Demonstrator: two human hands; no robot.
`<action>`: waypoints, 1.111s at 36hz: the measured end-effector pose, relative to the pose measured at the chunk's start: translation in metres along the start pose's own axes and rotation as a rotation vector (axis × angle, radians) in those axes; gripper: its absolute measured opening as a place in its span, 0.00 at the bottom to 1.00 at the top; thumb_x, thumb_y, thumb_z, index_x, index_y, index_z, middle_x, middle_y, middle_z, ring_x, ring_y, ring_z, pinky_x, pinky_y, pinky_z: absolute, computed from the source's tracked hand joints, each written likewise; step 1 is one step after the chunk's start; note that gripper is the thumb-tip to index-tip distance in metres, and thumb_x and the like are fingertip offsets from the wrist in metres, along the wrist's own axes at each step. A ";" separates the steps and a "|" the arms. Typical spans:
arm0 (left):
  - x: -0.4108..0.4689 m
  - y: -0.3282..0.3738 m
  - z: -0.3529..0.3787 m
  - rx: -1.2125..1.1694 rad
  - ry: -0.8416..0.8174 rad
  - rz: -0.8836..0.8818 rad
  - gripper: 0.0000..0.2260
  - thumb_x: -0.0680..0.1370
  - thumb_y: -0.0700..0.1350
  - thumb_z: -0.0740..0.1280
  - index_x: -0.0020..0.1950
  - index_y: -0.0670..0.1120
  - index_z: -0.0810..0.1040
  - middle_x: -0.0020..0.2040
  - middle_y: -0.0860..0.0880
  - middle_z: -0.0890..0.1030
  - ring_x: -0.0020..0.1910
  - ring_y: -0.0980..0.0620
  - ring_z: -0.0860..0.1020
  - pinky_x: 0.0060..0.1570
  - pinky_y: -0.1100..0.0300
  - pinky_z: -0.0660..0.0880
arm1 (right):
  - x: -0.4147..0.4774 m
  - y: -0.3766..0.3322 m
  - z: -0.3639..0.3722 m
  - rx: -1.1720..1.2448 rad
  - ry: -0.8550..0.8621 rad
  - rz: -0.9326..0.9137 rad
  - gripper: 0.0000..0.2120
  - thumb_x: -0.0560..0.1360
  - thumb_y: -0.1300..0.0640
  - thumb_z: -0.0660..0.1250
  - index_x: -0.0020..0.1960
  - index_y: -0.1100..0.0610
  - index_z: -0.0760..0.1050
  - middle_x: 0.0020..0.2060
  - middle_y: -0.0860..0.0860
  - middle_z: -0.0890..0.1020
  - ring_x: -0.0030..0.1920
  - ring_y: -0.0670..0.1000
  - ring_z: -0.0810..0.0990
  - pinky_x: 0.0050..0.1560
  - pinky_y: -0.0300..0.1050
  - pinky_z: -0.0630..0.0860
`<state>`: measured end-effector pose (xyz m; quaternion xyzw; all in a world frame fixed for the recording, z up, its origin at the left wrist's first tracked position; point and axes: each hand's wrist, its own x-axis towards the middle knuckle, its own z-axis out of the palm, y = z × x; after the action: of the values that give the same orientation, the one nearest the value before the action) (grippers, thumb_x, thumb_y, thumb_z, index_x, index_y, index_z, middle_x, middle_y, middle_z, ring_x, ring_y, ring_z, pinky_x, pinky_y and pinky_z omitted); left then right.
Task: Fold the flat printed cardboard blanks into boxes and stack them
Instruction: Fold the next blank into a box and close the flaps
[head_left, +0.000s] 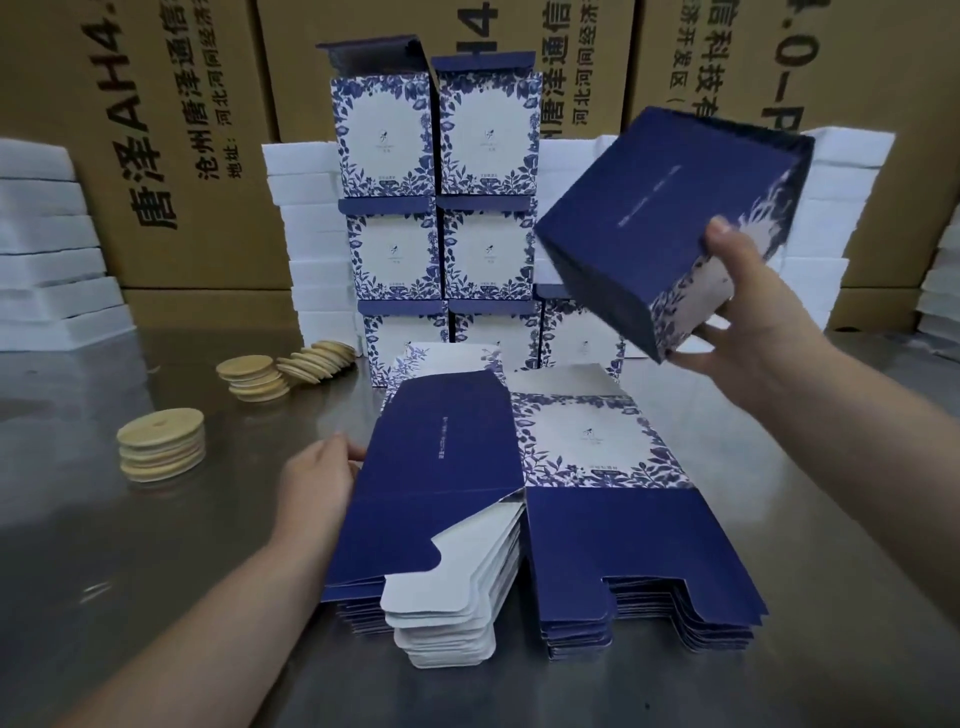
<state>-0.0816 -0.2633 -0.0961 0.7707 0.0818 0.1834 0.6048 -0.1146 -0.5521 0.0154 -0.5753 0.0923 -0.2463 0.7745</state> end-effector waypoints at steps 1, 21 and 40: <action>0.000 0.001 0.000 -0.007 0.014 -0.009 0.19 0.82 0.42 0.53 0.33 0.44 0.73 0.31 0.49 0.73 0.29 0.55 0.70 0.18 0.74 0.62 | 0.008 -0.003 0.003 0.006 0.027 -0.020 0.33 0.69 0.41 0.70 0.70 0.46 0.63 0.60 0.48 0.77 0.55 0.51 0.79 0.47 0.53 0.78; 0.006 -0.009 0.001 0.020 -0.032 0.032 0.17 0.80 0.41 0.55 0.37 0.38 0.77 0.32 0.47 0.76 0.31 0.54 0.71 0.21 0.71 0.62 | 0.107 0.034 0.083 -0.531 0.404 -0.251 0.54 0.66 0.37 0.69 0.77 0.53 0.40 0.76 0.55 0.52 0.74 0.58 0.54 0.70 0.58 0.56; 0.003 -0.005 0.002 0.009 -0.046 0.008 0.17 0.80 0.40 0.57 0.31 0.43 0.73 0.30 0.47 0.74 0.29 0.52 0.69 0.20 0.70 0.61 | 0.117 0.042 0.065 -0.661 0.311 -0.252 0.59 0.61 0.34 0.72 0.77 0.52 0.38 0.76 0.55 0.55 0.74 0.60 0.54 0.70 0.61 0.59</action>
<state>-0.0780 -0.2624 -0.1008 0.7776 0.0653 0.1676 0.6024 0.0249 -0.5453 0.0133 -0.7566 0.2115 -0.3809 0.4876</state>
